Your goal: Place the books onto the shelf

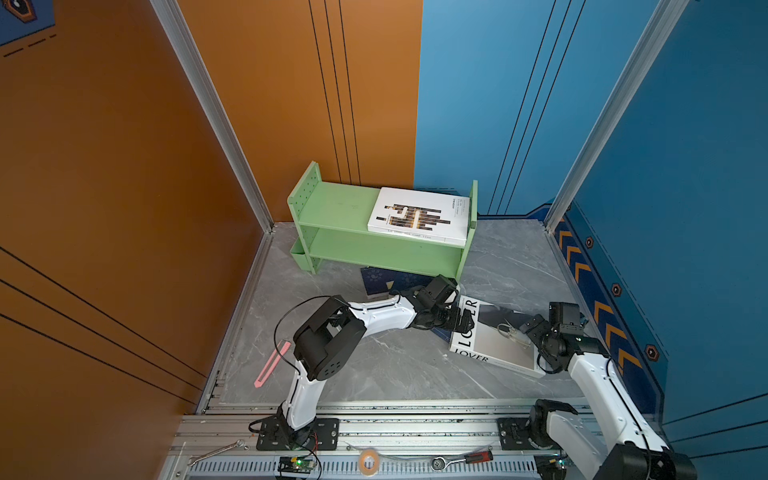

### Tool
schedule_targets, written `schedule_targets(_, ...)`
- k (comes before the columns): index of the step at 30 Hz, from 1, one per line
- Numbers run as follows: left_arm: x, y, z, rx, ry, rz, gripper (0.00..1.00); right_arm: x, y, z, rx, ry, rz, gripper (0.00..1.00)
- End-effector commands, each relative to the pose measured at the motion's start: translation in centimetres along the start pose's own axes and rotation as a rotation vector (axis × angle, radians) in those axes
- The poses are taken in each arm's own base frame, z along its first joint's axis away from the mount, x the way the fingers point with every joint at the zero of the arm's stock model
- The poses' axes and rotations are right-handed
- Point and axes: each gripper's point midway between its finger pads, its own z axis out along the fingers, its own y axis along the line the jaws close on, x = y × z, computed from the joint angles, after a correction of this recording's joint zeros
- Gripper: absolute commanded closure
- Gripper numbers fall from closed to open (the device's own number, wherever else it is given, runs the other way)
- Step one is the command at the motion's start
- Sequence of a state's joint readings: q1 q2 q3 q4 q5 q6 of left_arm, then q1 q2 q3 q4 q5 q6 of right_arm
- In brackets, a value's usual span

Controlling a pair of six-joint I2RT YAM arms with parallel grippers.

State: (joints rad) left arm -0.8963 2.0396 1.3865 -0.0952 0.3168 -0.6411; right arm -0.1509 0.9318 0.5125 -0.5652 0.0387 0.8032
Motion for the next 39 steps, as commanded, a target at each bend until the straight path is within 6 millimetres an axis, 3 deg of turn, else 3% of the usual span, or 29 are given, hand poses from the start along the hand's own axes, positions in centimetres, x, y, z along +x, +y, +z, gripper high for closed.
schedule_targets(1,1.9,1.1,1.7,0.009,0.086,-0.058,0.01,0.5,0.6,0.8,-0.036,0.028,-0.028,0.00)
schedule_targets(5,2.1,0.4,2.3,0.044,0.120,-0.056,0.01,1.7,0.7,1.8,-0.042,0.079,-0.018,0.00)
schedule_targets(11,2.0,-3.8,1.9,0.199,0.121,0.014,0.03,3.0,1.7,2.7,-0.075,0.114,-0.019,0.00)
schedule_targets(20,-0.8,-10.1,-4.5,0.365,-0.037,0.136,0.12,3.8,2.4,2.8,-0.125,0.132,-0.004,0.00)
schedule_targets(22,-1.1,-11.2,-6.0,0.388,-0.068,0.162,0.19,3.7,2.9,2.4,-0.157,0.130,0.001,0.00)
schedule_targets(27,-1.7,-12.8,-8.6,0.427,-0.120,0.196,0.24,3.1,3.6,1.2,-0.213,0.103,0.025,0.00)
schedule_targets(39,-1.5,-13.9,-8.0,0.374,-0.079,0.193,0.35,3.5,4.1,0.4,-0.277,0.103,0.061,0.00)
